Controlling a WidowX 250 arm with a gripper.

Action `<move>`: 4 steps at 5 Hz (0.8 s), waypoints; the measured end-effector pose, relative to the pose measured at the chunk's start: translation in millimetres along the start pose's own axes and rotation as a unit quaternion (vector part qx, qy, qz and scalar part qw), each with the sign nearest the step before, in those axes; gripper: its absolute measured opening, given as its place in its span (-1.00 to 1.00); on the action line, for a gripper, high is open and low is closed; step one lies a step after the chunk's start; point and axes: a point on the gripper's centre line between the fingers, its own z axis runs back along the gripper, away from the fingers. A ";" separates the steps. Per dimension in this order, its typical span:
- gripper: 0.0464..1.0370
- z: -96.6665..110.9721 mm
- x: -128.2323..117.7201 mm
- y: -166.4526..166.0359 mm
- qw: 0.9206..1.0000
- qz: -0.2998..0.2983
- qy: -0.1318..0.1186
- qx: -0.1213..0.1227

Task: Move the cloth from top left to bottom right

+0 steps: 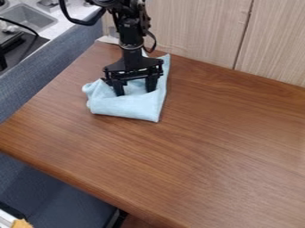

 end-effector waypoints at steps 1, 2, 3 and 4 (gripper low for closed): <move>0.93 1.9 -11.5 -12.3 0.999 -0.036 -0.008 -0.014; 0.92 3.0 -38.1 -28.9 0.996 -0.093 0.000 -0.018; 0.92 4.7 -67.2 -42.5 0.988 -0.149 0.004 -0.026; 0.92 6.8 -95.9 -50.7 0.979 -0.202 0.009 -0.032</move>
